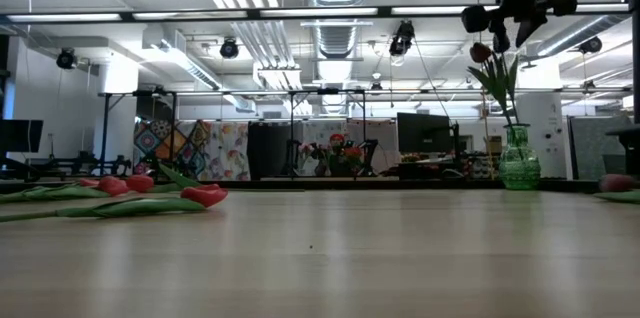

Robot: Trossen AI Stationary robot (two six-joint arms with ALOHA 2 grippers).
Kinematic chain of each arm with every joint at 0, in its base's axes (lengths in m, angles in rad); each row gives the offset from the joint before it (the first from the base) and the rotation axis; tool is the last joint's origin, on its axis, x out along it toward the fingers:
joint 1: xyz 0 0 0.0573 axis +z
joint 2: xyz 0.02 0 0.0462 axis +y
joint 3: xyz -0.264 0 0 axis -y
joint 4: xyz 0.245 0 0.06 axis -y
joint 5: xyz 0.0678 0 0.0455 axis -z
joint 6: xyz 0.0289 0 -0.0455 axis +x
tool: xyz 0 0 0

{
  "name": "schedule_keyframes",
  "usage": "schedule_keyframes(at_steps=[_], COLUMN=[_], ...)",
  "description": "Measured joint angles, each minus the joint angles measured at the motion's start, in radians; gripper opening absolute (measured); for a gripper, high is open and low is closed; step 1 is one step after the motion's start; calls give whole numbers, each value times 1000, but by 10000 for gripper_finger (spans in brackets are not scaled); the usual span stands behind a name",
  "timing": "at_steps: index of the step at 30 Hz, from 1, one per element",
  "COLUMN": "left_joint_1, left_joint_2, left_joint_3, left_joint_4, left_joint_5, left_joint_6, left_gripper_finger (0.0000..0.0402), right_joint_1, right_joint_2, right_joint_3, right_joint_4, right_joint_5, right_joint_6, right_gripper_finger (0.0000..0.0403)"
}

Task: Sort flowers into vase by color
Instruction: Put the dark red tulip into the green vase

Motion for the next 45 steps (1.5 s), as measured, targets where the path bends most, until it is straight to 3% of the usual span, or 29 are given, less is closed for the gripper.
schedule_keyframes(at_steps=[5,15,21,27,35,40,45], left_joint_1=[0,0,0,0,0,0,0], left_joint_2=[0,0,0,7,35,50,56], left_joint_3=[0,0,0,0,0,-1,-1], left_joint_4=[0,-19,-55,-42,-25,-35,-40], left_joint_5=[0,17,28,27,27,27,27], left_joint_6=[1,4,5,64,103,103,102], left_gripper_finger=[107,107,107,107,107,107,107], right_joint_1=[-6,-7,24,197,594,759,775], right_joint_2=[-13,3,-52,-91,-55,-8,52], right_joint_3=[0,0,0,-40,-235,-385,-496], right_joint_4=[-82,-290,-331,-365,-364,-343,-293], right_joint_5=[-123,-255,-502,-713,-922,-934,-921], right_joint_6=[32,74,66,287,634,793,855], right_gripper_finger=[162,190,187,179,177,176,166])
